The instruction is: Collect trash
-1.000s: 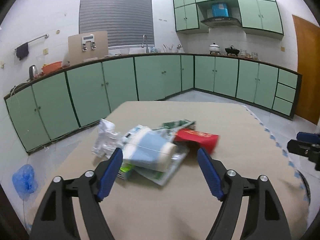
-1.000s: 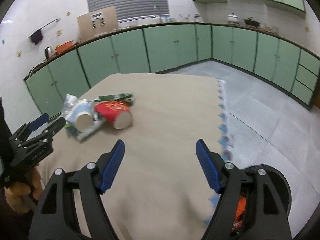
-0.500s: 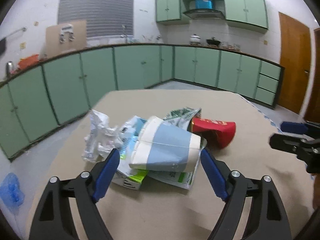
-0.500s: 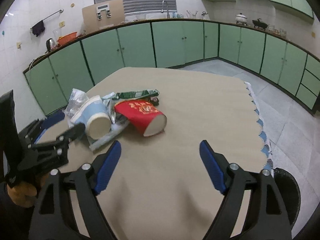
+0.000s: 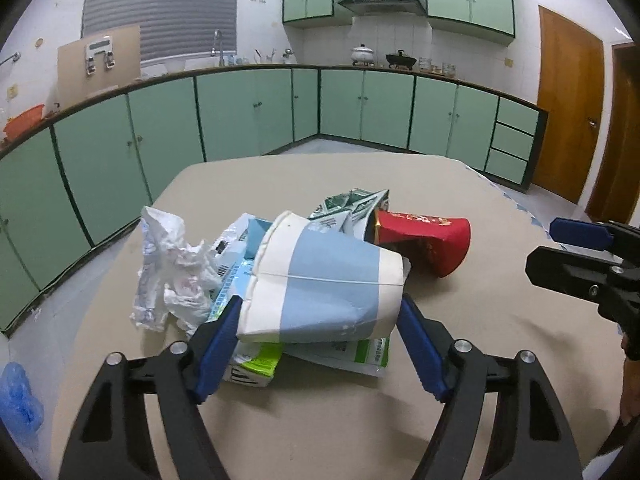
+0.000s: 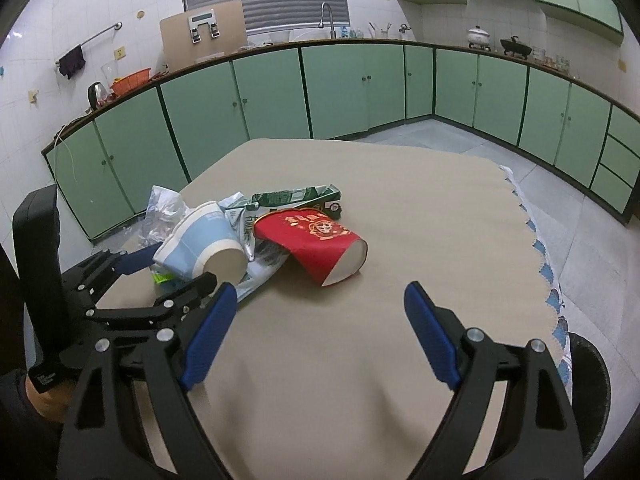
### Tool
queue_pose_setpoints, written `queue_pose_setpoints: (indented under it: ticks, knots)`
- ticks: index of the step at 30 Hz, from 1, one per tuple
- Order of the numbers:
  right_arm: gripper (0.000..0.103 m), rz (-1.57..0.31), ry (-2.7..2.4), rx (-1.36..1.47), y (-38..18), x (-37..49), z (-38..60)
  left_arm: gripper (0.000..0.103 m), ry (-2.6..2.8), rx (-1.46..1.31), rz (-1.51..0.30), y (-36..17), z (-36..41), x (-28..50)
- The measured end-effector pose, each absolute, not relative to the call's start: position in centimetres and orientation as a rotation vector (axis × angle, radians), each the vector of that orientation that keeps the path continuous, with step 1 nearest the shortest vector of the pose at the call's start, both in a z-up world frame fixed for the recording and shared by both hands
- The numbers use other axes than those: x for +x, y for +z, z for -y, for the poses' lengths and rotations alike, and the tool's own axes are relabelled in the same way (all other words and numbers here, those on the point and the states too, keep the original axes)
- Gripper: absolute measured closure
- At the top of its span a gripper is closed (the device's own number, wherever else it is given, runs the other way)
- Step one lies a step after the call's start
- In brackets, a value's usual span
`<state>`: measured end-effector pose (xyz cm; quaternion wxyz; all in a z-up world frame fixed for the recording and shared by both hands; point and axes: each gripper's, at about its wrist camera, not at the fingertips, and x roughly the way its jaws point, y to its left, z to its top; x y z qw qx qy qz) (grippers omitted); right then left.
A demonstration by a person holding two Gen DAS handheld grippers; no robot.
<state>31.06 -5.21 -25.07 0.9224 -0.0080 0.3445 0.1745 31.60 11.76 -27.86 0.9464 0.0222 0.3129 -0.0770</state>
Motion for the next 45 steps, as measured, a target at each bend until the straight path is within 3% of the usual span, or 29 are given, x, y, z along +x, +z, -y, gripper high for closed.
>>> queue_pose_setpoints:
  ticks: [12,30,45]
  knots:
    - [0.020,-0.719,0.371,-0.021,-26.2,32.7,4.4,0.028,-0.086,-0.036,-0.523,-24.6,-13.6,28.2]
    - [0.020,-0.671,0.381,-0.170,-27.6,36.9,1.2,0.028,-0.059,-0.040,-0.506,-23.8,-14.0,27.6]
    - [0.031,-0.697,0.392,-0.192,-28.3,37.7,1.0,0.028,-0.028,-0.004,-0.540,-24.9,-14.4,30.3]
